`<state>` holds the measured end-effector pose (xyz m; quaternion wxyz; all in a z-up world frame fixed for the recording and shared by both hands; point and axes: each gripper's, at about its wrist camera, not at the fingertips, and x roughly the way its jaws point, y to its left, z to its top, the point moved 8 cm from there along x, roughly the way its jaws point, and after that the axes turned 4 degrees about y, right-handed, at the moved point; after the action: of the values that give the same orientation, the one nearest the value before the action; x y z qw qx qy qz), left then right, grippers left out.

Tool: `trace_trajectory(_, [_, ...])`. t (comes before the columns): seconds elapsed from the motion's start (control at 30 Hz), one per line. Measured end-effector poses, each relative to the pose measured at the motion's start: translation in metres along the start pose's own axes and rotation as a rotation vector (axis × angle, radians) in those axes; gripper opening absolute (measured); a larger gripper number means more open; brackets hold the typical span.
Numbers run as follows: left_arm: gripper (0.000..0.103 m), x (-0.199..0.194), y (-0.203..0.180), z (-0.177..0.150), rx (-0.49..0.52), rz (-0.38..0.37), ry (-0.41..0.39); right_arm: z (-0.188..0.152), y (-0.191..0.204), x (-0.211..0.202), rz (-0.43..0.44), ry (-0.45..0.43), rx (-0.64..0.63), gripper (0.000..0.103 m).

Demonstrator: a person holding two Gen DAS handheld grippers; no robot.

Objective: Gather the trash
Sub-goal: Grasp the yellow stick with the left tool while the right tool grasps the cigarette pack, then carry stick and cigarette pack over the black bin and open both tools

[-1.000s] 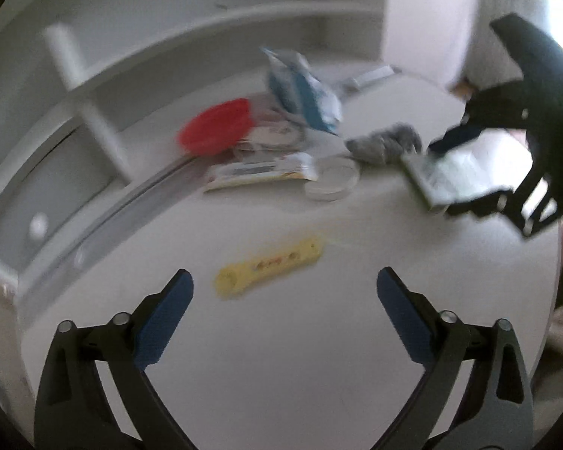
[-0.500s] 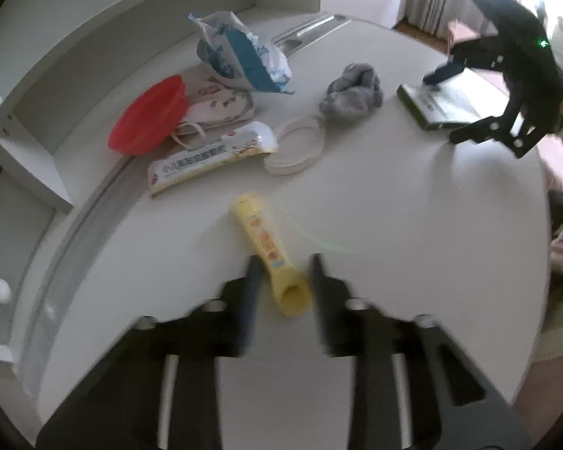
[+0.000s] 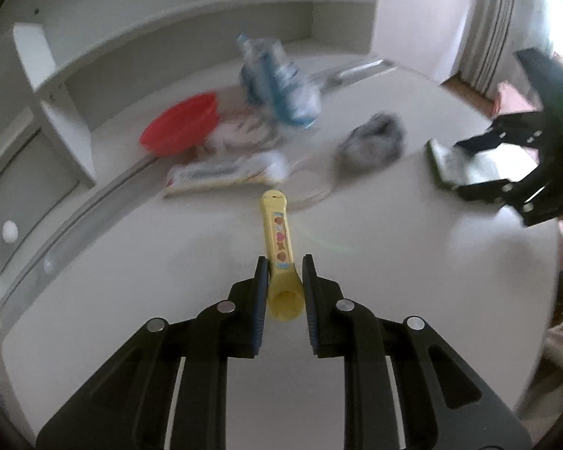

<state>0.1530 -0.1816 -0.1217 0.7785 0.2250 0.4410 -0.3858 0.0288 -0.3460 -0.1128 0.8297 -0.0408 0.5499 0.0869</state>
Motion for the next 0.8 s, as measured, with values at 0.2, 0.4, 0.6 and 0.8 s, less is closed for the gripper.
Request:
trace_trajectory(0.2, [0.017, -0.028, -0.087, 0.041, 0.098, -0.081, -0.112, -0.015, -0.023, -0.075, 0.046, -0.198, 0.158, 0.060])
trace_trajectory(0.4, [0.017, -0.046, -0.256, 0.093, 0.291, -0.292, -0.212, -0.094, -0.106, -0.185, -0.030, -0.423, 0.443, 0.060])
trace_trajectory(0.6, [0.017, -0.005, -0.440, 0.112, 0.456, -0.453, -0.142, -0.236, -0.199, -0.238, -0.165, -0.438, 0.718, 0.060])
trace_trajectory(0.8, [0.017, 0.086, -0.562, 0.090, 0.528, -0.452, 0.019, -0.376, -0.278, -0.185, -0.139, -0.347, 1.036, 0.060])
